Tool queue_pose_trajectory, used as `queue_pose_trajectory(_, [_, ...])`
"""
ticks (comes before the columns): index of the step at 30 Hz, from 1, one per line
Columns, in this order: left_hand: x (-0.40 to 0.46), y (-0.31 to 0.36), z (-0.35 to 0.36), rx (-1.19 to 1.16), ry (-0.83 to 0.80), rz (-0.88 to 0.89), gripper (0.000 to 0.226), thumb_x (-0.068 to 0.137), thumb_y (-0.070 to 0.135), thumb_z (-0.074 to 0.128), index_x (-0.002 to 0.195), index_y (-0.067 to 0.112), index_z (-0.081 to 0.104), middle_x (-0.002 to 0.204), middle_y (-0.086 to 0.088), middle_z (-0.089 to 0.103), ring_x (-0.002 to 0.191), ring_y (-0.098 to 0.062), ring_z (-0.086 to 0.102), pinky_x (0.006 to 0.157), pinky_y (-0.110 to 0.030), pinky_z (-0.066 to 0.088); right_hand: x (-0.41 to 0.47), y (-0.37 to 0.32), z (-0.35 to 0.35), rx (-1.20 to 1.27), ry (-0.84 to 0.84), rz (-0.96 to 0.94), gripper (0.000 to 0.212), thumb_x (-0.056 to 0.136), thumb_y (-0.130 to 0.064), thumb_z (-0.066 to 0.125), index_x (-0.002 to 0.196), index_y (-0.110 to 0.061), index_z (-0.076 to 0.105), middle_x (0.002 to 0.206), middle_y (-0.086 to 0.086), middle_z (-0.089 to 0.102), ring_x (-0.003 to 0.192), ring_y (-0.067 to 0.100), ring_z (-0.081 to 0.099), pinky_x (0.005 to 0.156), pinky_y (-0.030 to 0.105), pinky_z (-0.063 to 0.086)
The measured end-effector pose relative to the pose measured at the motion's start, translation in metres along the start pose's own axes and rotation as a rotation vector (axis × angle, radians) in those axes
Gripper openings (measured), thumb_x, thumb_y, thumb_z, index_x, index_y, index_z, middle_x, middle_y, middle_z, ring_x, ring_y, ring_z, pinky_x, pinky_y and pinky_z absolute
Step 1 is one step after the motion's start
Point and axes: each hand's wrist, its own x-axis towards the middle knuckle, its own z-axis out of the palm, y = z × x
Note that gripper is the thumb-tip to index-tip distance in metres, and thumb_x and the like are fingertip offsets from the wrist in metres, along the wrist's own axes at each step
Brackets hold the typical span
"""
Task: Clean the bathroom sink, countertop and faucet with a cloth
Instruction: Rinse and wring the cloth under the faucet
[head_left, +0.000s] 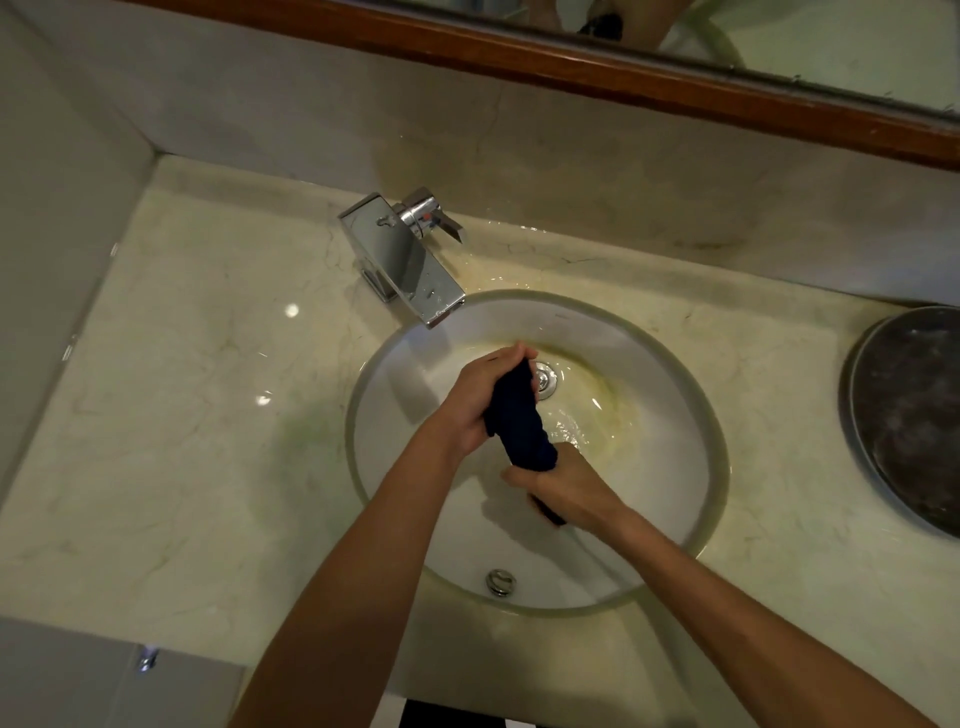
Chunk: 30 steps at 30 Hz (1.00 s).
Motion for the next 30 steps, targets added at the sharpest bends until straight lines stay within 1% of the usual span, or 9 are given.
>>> queue_pose_trajectory(3, [-0.006, 0.007, -0.002, -0.211, -0.144, -0.051, 0.030, 0.095, 0.043, 0.067, 0.102, 0.014, 0.071, 0.092, -0.006, 0.064, 0.078, -0.019, 0.065, 0.080, -0.033, 0.052, -0.011, -0.017, -0.028, 0.263, -0.431, 0.078, 0.055, 0.087, -0.054, 0.064, 0.113, -0.006, 0.071, 0.103, 0.020, 0.075, 0.091, 0.032, 0.072, 0.086, 0.038, 0.051])
queue_pose_trajectory(6, [-0.013, 0.009, 0.002, -0.417, -0.315, -0.053, 0.045, 0.088, 0.034, 0.066, 0.125, 0.008, 0.068, 0.106, -0.012, 0.061, 0.094, -0.023, 0.063, 0.087, -0.035, 0.054, -0.019, -0.019, -0.031, 0.732, -0.755, 0.043, 0.084, 0.087, -0.061, 0.063, 0.135, 0.007, 0.058, 0.140, 0.031, 0.056, 0.134, 0.046, 0.051, 0.114, 0.052, 0.039])
queue_pose_trajectory(10, [-0.018, 0.007, 0.017, -0.596, -0.424, 0.009, 0.019, 0.087, 0.018, 0.068, 0.104, 0.014, 0.061, 0.131, -0.012, 0.055, 0.119, -0.024, 0.058, 0.102, -0.036, 0.049, -0.027, -0.022, -0.003, 1.274, -0.829, -0.028, 0.069, 0.081, -0.048, 0.080, 0.127, 0.000, 0.063, 0.128, 0.019, 0.065, 0.128, 0.050, 0.054, 0.111, 0.069, 0.034])
queue_pose_trajectory(12, [-0.019, 0.001, 0.019, -0.576, -0.476, 0.067, 0.013, 0.093, 0.023, 0.065, 0.095, 0.017, 0.054, 0.134, -0.011, 0.056, 0.130, -0.026, 0.055, 0.114, -0.050, 0.040, -0.033, -0.023, 0.007, 1.403, -0.850, -0.068, 0.054, 0.090, -0.032, 0.075, 0.130, -0.003, 0.055, 0.117, 0.017, 0.070, 0.111, 0.040, 0.068, 0.100, 0.057, 0.051])
queue_pose_trajectory(14, [-0.021, -0.004, 0.017, -0.558, -0.524, 0.065, 0.019, 0.093, 0.027, 0.069, 0.092, 0.017, 0.052, 0.118, -0.009, 0.063, 0.116, -0.025, 0.064, 0.110, -0.057, 0.043, -0.034, -0.021, 0.013, 1.440, -0.906, -0.012, 0.040, 0.095, -0.017, 0.069, 0.128, -0.006, 0.050, 0.099, 0.010, 0.068, 0.080, 0.024, 0.071, 0.077, 0.036, 0.062])
queue_pose_trajectory(17, [-0.022, -0.001, 0.013, -0.527, -0.490, -0.058, 0.025, 0.089, 0.030, 0.076, 0.088, 0.013, 0.057, 0.087, -0.006, 0.060, 0.077, -0.019, 0.065, 0.083, -0.038, 0.059, -0.032, -0.020, 0.015, 1.242, -0.881, 0.021, 0.029, 0.096, -0.035, 0.068, 0.105, -0.008, 0.064, 0.075, -0.002, 0.050, 0.054, 0.007, 0.046, 0.053, 0.020, 0.048])
queue_pose_trajectory(21, [-0.006, 0.005, 0.012, 0.128, -0.170, -0.141, 0.025, 0.093, 0.034, 0.070, 0.084, 0.012, 0.064, 0.075, -0.006, 0.059, 0.063, -0.018, 0.060, 0.072, -0.035, 0.056, -0.018, -0.029, 0.004, 0.608, -0.334, 0.235, 0.033, 0.088, -0.043, 0.074, 0.087, -0.013, 0.059, 0.059, -0.001, 0.042, 0.044, 0.011, 0.039, 0.042, 0.023, 0.035])
queue_pose_trajectory(25, [0.018, -0.003, 0.019, 0.634, 0.196, -0.061, 0.018, 0.079, 0.023, 0.071, 0.071, 0.008, 0.064, 0.070, -0.011, 0.063, 0.071, -0.032, 0.066, 0.066, -0.034, 0.053, 0.007, -0.026, 0.003, 0.292, -0.016, 0.287, 0.019, 0.087, -0.021, 0.069, 0.078, -0.011, 0.055, 0.056, 0.001, 0.053, 0.042, 0.014, 0.046, 0.045, 0.023, 0.040])
queue_pose_trajectory(30, [0.023, -0.019, 0.033, 1.172, 0.402, 0.018, 0.024, 0.092, 0.026, 0.056, 0.109, 0.013, 0.066, 0.105, -0.009, 0.067, 0.101, -0.034, 0.066, 0.084, -0.036, 0.048, 0.035, -0.007, 0.012, -0.113, 0.161, 0.180, 0.023, 0.086, -0.028, 0.070, 0.073, -0.013, 0.059, 0.065, 0.001, 0.060, 0.055, 0.014, 0.053, 0.053, 0.026, 0.041])
